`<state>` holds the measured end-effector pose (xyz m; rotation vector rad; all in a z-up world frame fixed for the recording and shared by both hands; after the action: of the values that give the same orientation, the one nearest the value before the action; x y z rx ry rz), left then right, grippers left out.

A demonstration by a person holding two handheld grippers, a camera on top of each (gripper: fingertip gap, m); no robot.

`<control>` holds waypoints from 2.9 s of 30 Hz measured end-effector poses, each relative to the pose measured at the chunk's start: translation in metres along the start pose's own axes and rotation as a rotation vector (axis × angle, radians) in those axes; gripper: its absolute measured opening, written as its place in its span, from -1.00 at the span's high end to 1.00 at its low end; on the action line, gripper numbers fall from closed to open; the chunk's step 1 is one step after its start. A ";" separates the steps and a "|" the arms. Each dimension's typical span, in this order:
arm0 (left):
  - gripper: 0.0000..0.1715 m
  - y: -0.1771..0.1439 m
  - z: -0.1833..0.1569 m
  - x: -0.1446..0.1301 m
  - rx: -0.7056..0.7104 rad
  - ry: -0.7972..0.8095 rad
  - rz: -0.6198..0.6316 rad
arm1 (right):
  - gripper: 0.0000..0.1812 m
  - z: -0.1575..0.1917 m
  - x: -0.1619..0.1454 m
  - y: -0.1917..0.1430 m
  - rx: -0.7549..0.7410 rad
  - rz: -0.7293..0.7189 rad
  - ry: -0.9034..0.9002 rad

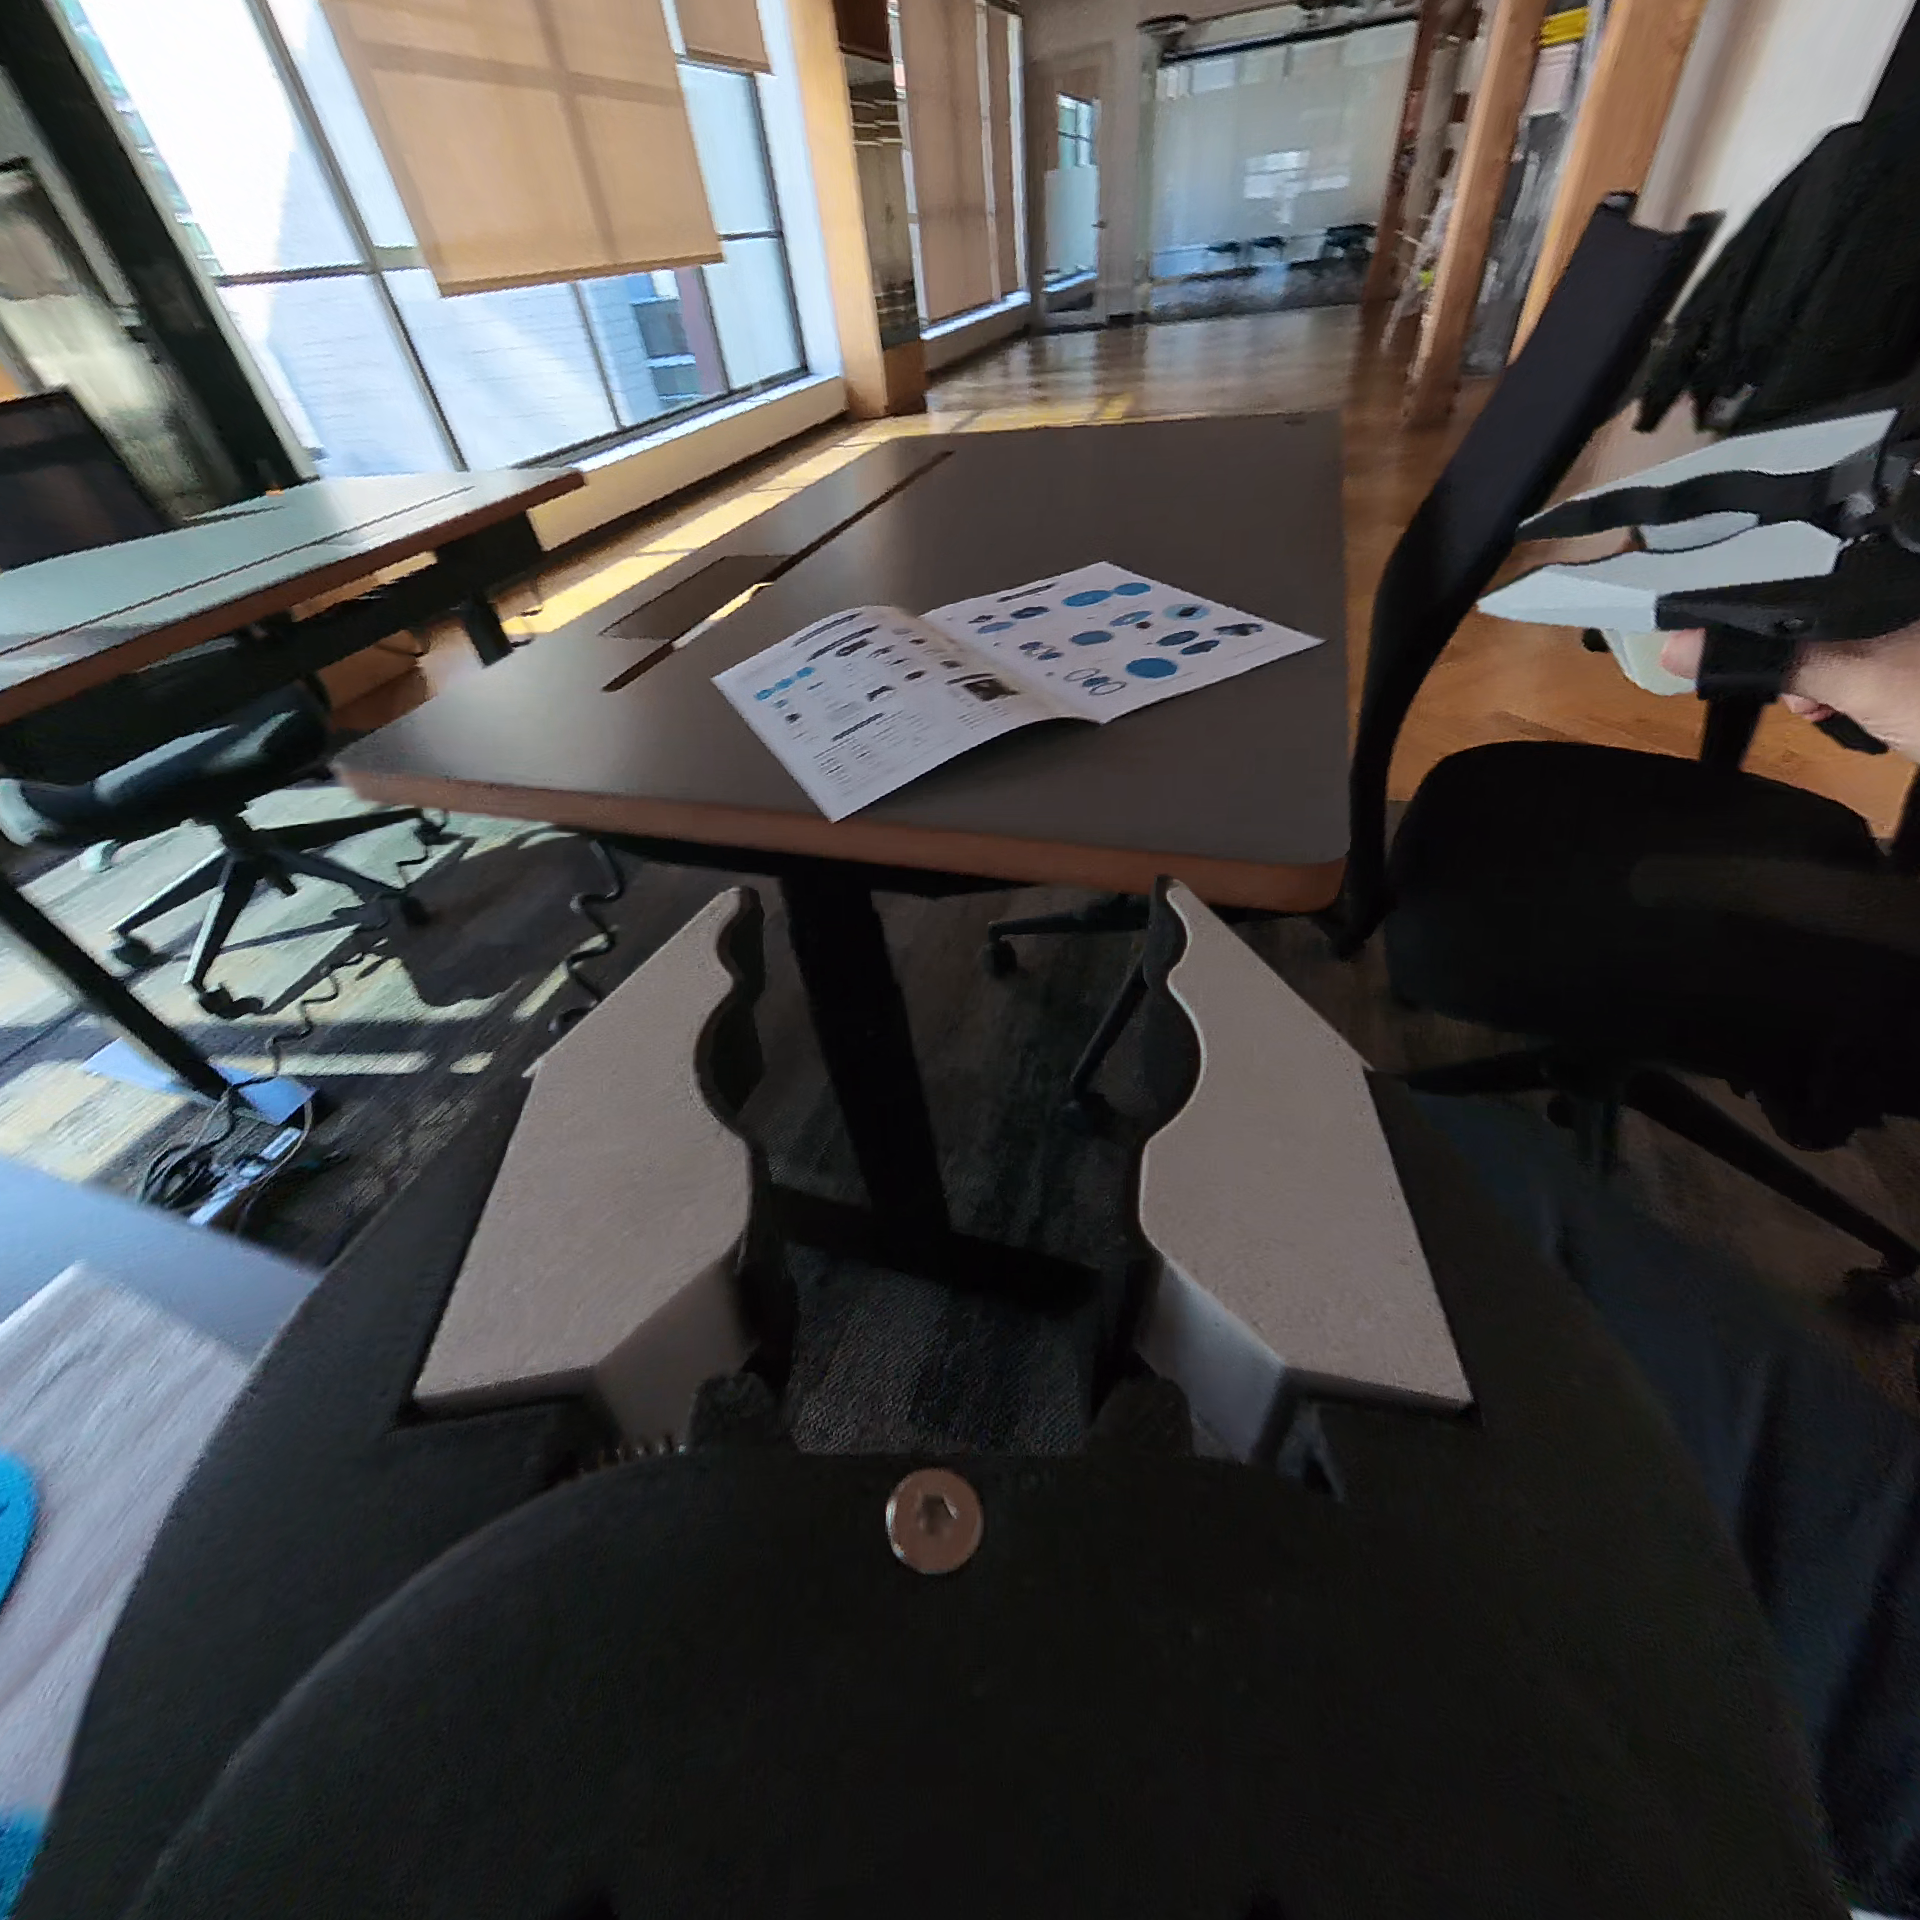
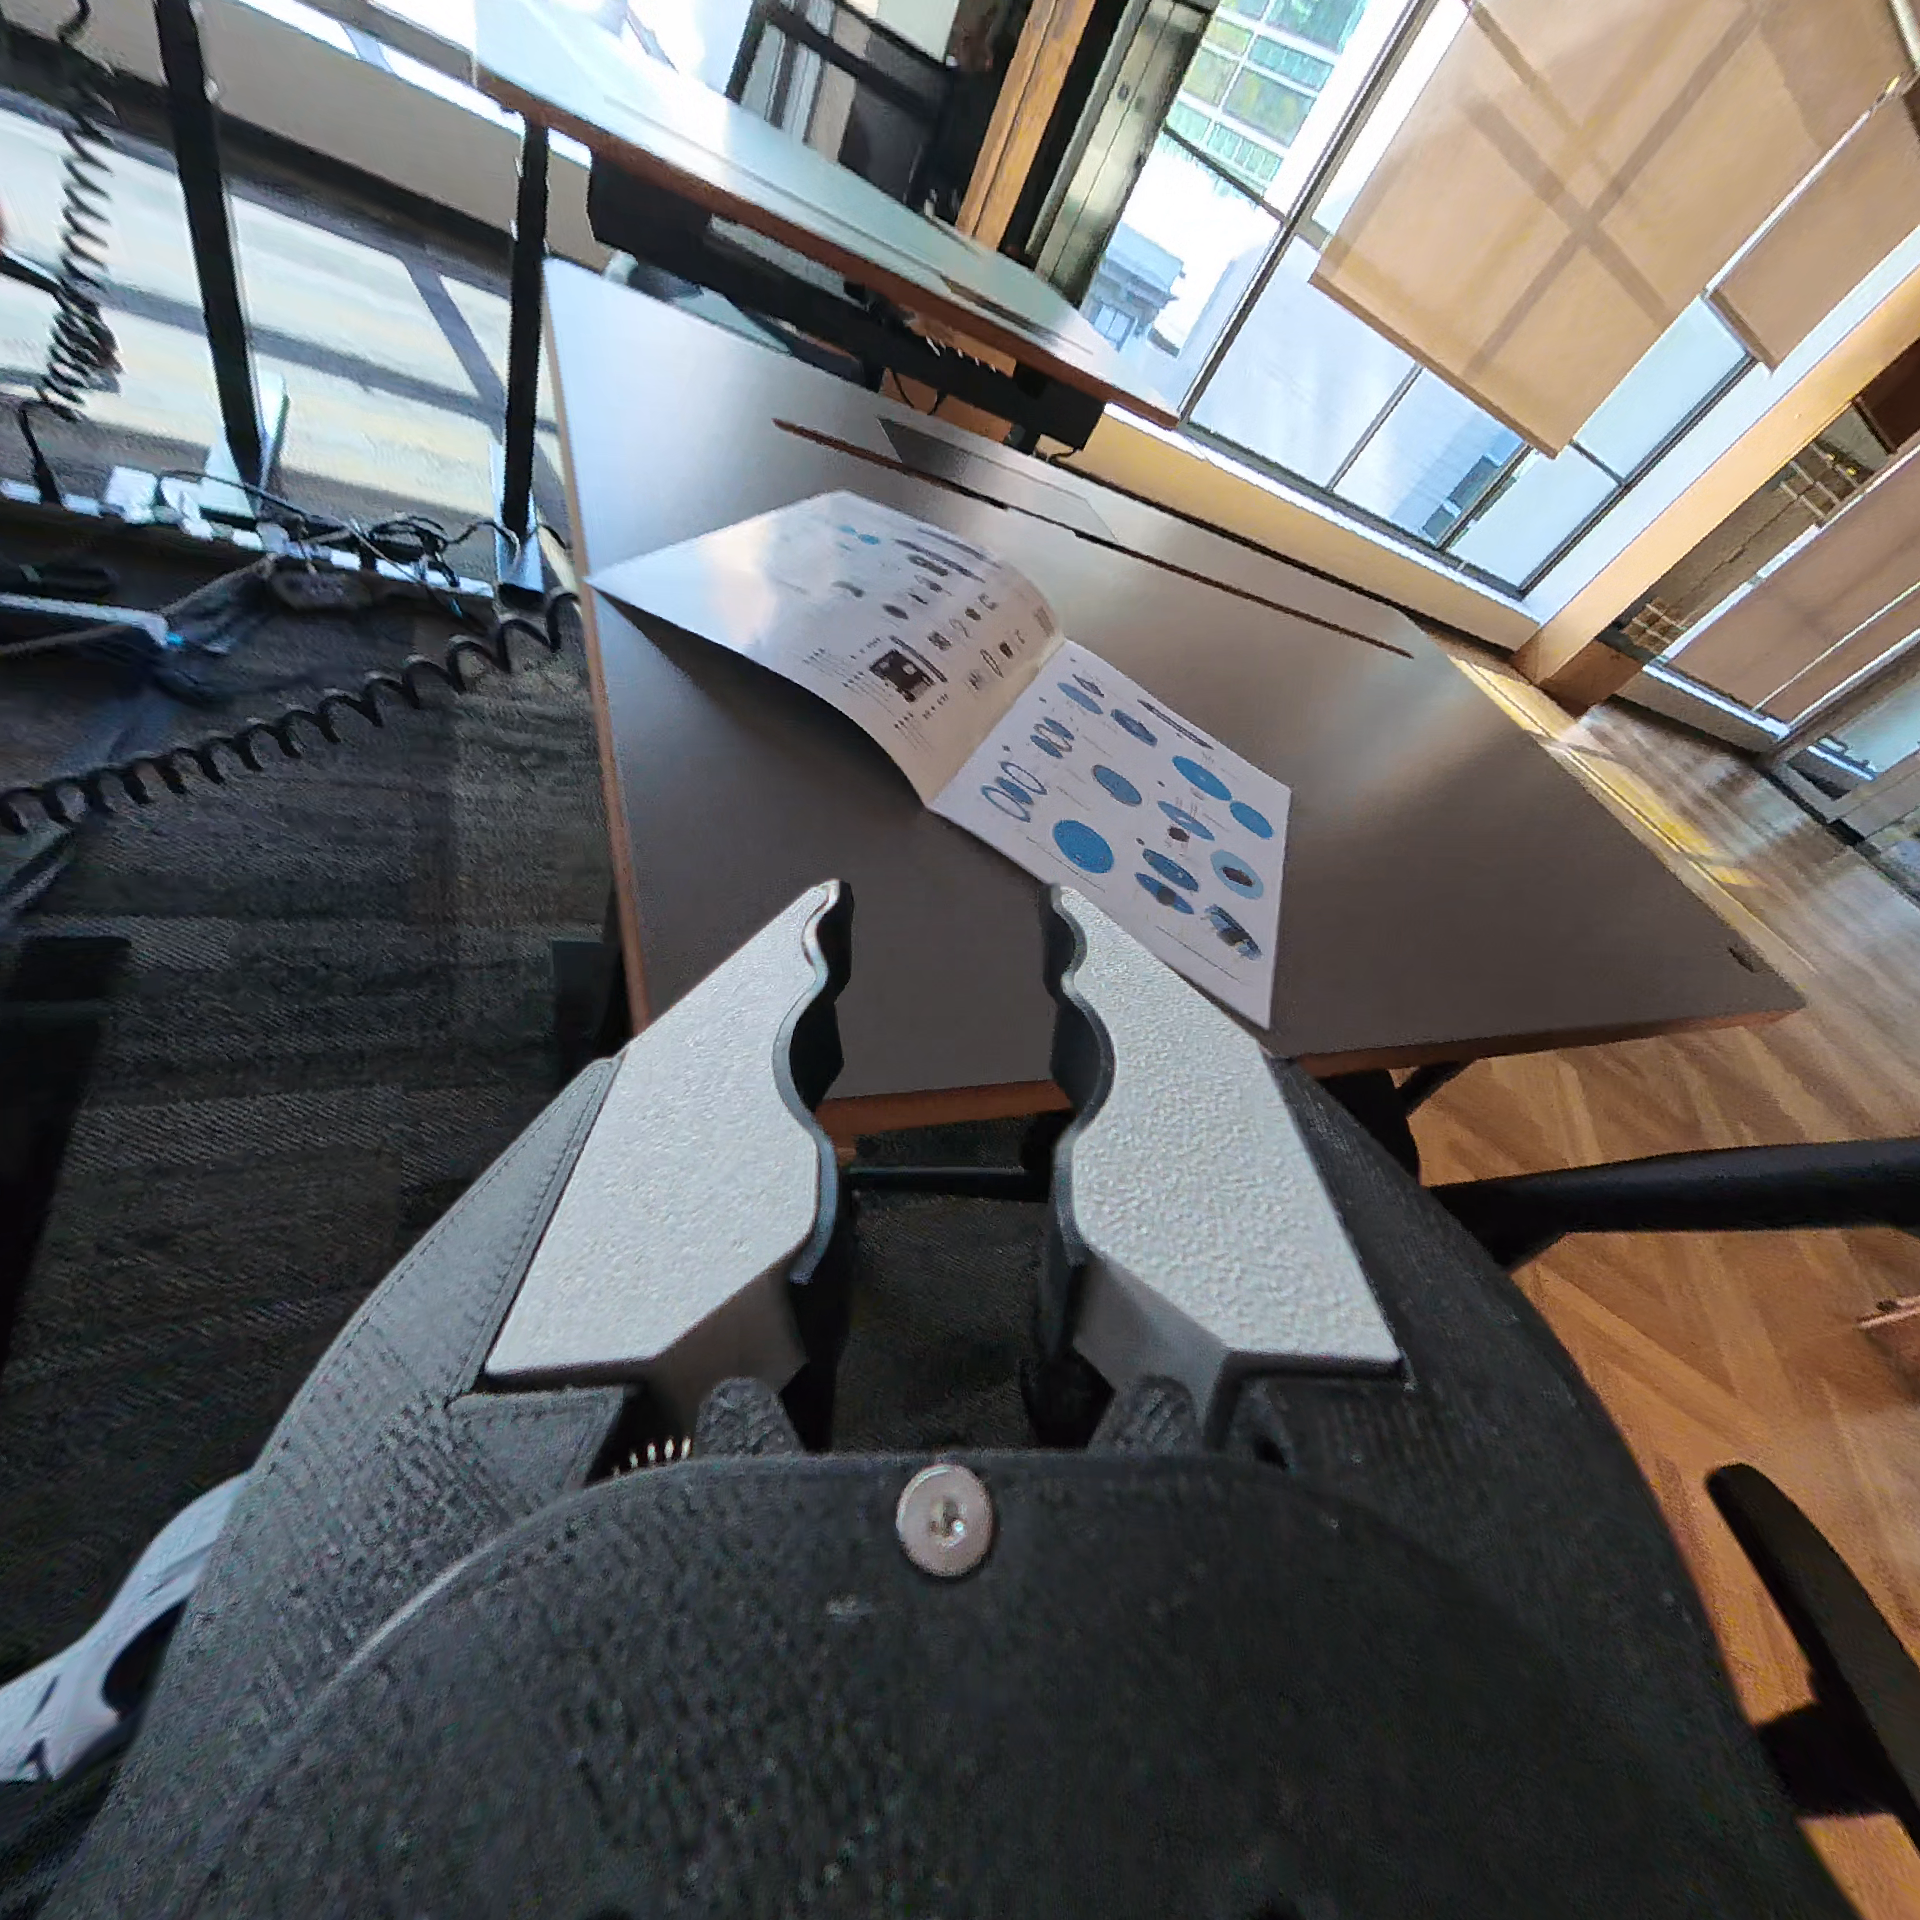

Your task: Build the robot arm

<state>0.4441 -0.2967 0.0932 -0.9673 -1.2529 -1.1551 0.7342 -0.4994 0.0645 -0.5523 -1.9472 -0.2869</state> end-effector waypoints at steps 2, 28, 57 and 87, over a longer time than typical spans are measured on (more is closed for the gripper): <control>0.14 0.038 -0.008 0.004 -0.045 0.005 0.013 | 0.59 -0.020 -0.005 0.010 -0.006 0.046 -0.016; 0.17 0.239 0.034 -0.080 -0.157 -0.086 0.188 | 0.45 -0.004 -0.091 0.224 0.476 0.037 0.010; 0.14 0.223 0.086 -0.064 -0.052 -0.095 0.177 | 0.67 -0.134 -0.026 0.294 0.513 0.060 0.255; 0.17 0.199 0.132 -0.049 0.099 -0.105 0.118 | 1.00 -0.147 -0.049 0.367 0.677 0.841 -0.005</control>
<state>0.6160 -0.1262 0.0707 -1.0246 -1.3060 -0.9521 1.0514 -0.2586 0.0660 -0.8345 -1.5151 0.8661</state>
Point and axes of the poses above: each gripper's, where its closed fingertips meet, y out along the fingers, x out of its top, z = x × y across the jaws, the point moved 6 cm from there along -y, back along the fingers, and after that the axes turned 12 degrees about -z, right-handed, at the moved point
